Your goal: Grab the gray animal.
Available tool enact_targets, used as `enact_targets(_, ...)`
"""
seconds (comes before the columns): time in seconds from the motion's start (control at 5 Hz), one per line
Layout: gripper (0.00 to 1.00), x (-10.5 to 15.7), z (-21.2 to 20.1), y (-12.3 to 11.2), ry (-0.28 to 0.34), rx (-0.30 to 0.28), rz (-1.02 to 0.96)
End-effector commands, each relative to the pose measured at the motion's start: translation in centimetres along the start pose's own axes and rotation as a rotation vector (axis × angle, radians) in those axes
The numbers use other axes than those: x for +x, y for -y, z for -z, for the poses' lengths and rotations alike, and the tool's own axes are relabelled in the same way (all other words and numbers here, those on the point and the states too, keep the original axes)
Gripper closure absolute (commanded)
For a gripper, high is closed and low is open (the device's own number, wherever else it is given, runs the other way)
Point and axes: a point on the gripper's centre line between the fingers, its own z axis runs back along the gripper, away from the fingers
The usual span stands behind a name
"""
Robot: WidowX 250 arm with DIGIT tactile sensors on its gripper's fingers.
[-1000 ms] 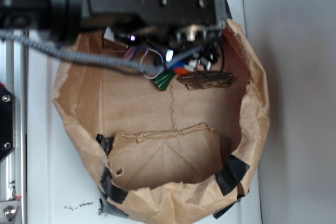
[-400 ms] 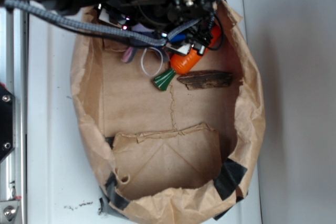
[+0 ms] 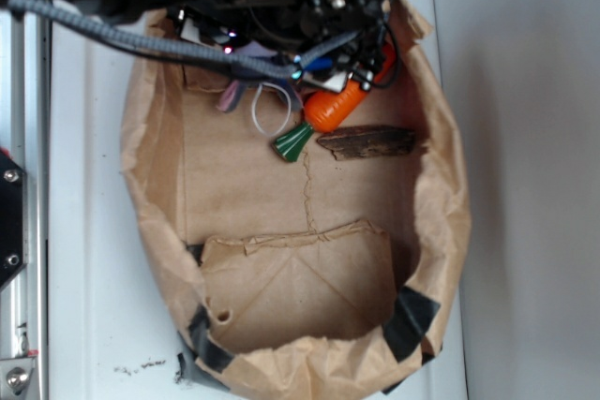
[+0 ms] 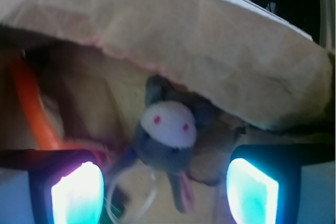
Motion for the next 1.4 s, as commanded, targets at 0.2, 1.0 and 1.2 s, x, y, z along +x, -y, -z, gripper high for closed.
enact_targets(0.2, 0.0, 1.6, 3.3, 0.4, 0.156, -0.003, -0.277)
enact_targets(1.0, 1.0, 0.4, 1.5, -0.3, 0.109, -0.023, -0.214)
enact_targets(1.2, 1.0, 0.6, -1.6, -1.0, 0.053, -0.114, -0.107)
